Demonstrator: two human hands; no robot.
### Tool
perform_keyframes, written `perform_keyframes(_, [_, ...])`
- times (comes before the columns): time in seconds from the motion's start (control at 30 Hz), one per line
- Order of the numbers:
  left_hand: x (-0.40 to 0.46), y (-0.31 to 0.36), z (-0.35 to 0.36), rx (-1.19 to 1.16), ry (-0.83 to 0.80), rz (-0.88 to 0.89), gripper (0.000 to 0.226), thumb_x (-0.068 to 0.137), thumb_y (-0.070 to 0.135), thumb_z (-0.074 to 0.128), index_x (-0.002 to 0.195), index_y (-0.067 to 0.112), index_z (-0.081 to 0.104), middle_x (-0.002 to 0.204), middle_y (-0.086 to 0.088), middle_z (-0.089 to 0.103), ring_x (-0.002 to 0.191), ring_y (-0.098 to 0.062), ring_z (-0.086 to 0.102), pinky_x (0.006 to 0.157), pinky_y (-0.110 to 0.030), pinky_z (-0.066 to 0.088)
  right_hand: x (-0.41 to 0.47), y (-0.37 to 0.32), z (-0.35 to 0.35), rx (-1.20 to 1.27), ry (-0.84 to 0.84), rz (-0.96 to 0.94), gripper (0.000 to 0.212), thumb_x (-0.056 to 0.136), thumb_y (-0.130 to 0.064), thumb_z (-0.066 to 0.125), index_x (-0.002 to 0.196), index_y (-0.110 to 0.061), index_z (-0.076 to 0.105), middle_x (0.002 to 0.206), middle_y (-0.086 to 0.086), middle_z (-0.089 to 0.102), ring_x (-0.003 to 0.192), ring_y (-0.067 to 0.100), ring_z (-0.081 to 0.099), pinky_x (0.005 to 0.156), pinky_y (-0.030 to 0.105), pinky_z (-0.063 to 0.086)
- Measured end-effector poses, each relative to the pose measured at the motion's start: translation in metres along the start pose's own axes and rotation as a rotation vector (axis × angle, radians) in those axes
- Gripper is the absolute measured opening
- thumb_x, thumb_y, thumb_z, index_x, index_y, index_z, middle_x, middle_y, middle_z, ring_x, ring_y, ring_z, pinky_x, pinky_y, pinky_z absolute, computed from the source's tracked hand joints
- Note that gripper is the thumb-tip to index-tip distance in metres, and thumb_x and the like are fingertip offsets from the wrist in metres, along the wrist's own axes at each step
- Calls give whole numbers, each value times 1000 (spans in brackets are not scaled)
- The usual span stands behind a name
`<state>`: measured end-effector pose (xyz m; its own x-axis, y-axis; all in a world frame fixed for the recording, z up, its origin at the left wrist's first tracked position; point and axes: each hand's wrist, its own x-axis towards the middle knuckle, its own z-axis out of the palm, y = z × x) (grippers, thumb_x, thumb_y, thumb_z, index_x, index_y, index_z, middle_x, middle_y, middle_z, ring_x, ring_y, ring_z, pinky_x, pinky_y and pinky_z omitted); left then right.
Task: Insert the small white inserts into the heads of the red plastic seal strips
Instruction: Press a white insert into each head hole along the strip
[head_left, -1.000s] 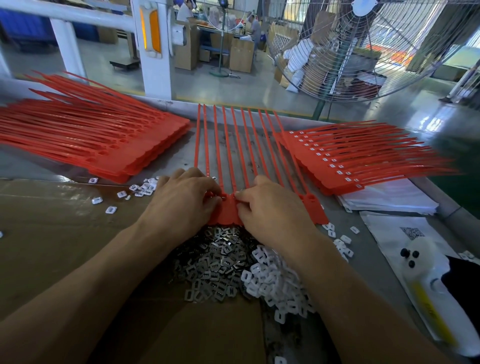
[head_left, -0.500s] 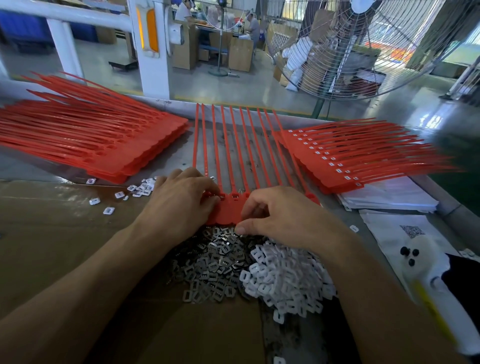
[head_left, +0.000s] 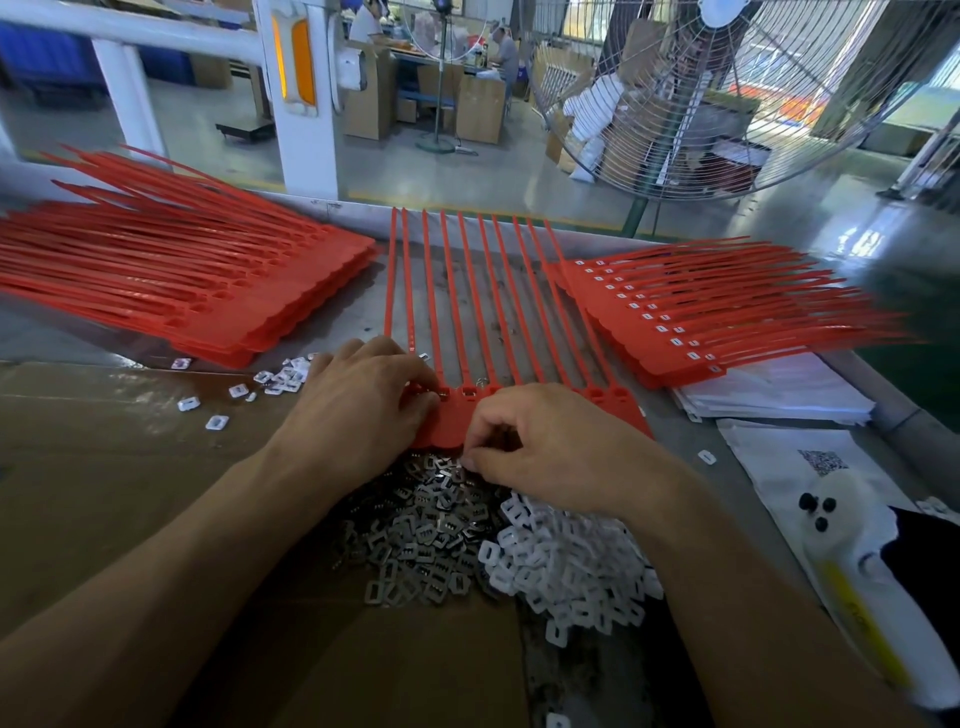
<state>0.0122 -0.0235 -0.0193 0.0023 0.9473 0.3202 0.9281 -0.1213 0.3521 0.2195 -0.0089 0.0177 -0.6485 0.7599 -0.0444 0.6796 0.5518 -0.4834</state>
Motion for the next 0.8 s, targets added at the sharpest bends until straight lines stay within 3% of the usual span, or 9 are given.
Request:
perform_keyframes(0.17, [0,1,-1,-1,-5,-3,24,95,45,58,115,41,69,121,10,59,119,-18,50,103,-43,35,1,-1,2,58,-46,-3,11,87,-39,81,91,-31,75,84,-17,69,80,-5,64,67,14,43])
perform_keyframes(0.27, [-1,1,-2,5,-15,-4,24,95,45,57,115,41,69,122,9,59,119,-19,50,104,-44,35,1,-2,2,39,-27,-18,4,91,-34,77,90,-30,75,85,-18,69,80,-6,63,66,12,42])
perform_keyframes(0.6, [-1,1,-3,-29,-27,16,24,95,41,59,116,37,70,121,6,60,117,-20,50,103,-48,42,1,-3,4,70,70,-31,11,97,-25,68,90,-31,73,84,-18,68,77,-5,63,64,8,43])
perform_keyframes(0.8, [-2,2,-4,-35,-28,15,24,95,40,59,116,36,71,122,5,60,118,-21,49,103,-48,42,3,-4,6,69,96,-56,11,98,-25,67,96,-28,77,86,-18,71,80,-5,66,70,7,46])
